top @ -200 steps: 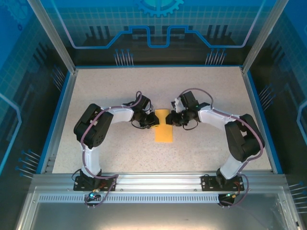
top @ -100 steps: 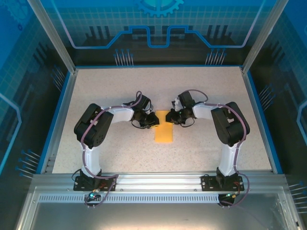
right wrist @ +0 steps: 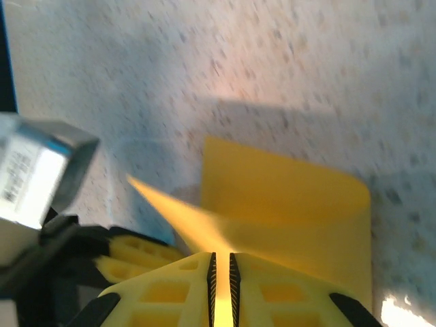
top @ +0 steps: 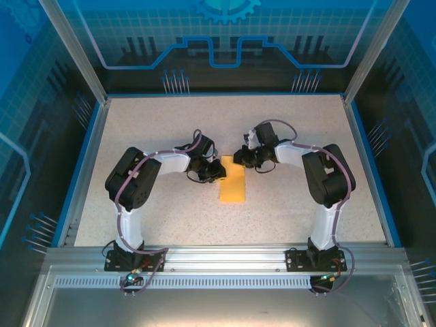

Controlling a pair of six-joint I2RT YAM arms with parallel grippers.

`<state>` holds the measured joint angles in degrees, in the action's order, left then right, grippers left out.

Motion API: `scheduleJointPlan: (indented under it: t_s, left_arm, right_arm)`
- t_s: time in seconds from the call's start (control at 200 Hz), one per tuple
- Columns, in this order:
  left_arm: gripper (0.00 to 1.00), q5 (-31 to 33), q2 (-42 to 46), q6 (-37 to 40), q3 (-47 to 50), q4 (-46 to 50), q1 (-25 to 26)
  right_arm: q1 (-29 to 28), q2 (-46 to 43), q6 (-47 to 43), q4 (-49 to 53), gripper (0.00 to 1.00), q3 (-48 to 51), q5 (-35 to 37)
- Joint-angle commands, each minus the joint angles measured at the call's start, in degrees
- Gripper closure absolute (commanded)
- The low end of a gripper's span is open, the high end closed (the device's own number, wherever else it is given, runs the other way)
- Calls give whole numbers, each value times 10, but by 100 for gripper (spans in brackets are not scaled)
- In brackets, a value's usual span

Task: Fold a paper plane with a square sheet of paper (pick it up from the middle)
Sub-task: First fold in half a square sheet of paper at the center of the table.

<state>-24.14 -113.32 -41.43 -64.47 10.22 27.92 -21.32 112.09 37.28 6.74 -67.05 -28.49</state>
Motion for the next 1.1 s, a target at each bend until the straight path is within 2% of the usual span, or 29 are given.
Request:
scheduleJointPlan:
  t_s: [0.0,0.23,0.465,0.89,1.095]
  left_arm:
    - [81,59,-60,15,25,80,8]
    - [81,59,-60,16,26,81,9]
    - [81,59,-61,16,27,78,10]
    - [81,58,-60,17,23,81,11]
    - [81,58,-57,15,23,80,12]
  right_arm:
    - [11,35,-5,14,84,-10,13]
    - [21,58,-6,22,84,-13,37]
    - [18,33,-9,31,84,-44,31]
    - [27,83,-2,65,84,-71,84]
    - [21,5,-2,67,84,-60,73]
